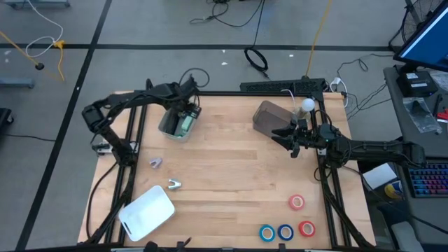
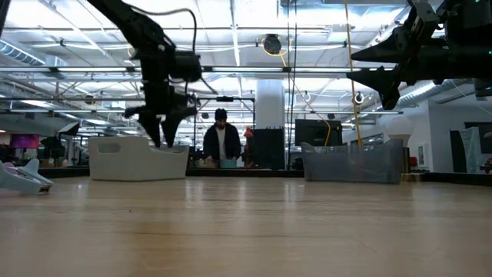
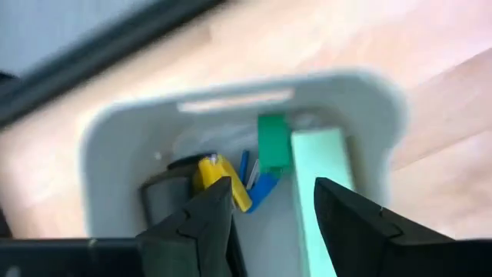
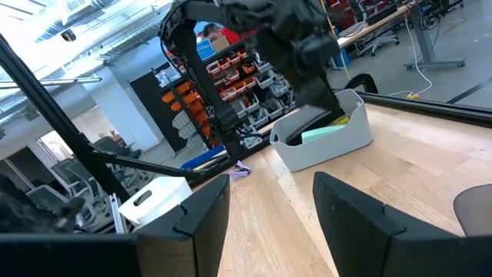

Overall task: Pick and place Stapler, Stapler remover, tape
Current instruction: Put the purple staple remover into the black bin

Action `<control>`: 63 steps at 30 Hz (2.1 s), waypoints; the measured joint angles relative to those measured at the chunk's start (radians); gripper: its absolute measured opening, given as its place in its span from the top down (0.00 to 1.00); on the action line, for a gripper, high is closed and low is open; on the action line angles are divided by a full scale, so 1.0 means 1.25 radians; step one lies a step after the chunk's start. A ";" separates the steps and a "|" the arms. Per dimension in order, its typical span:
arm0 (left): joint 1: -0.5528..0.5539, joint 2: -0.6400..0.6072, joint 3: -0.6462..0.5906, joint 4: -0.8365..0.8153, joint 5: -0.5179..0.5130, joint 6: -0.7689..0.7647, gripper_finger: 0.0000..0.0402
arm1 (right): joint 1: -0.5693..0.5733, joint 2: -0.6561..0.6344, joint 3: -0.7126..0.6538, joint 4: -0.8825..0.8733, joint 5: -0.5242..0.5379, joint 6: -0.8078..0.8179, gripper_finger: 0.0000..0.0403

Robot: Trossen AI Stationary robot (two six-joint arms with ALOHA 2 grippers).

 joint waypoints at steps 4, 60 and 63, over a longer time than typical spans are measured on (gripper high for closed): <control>-0.009 -0.081 0.037 -0.067 0.003 -0.002 0.57 | 0.000 0.000 0.000 0.000 0.000 0.000 0.55; -0.616 -0.370 -0.355 -0.322 0.223 -0.715 0.44 | 0.000 0.000 0.000 0.000 -0.001 0.000 0.55; -0.616 -0.360 -0.355 -0.323 0.209 -0.710 0.48 | 0.000 0.000 0.000 0.000 -0.001 0.000 0.55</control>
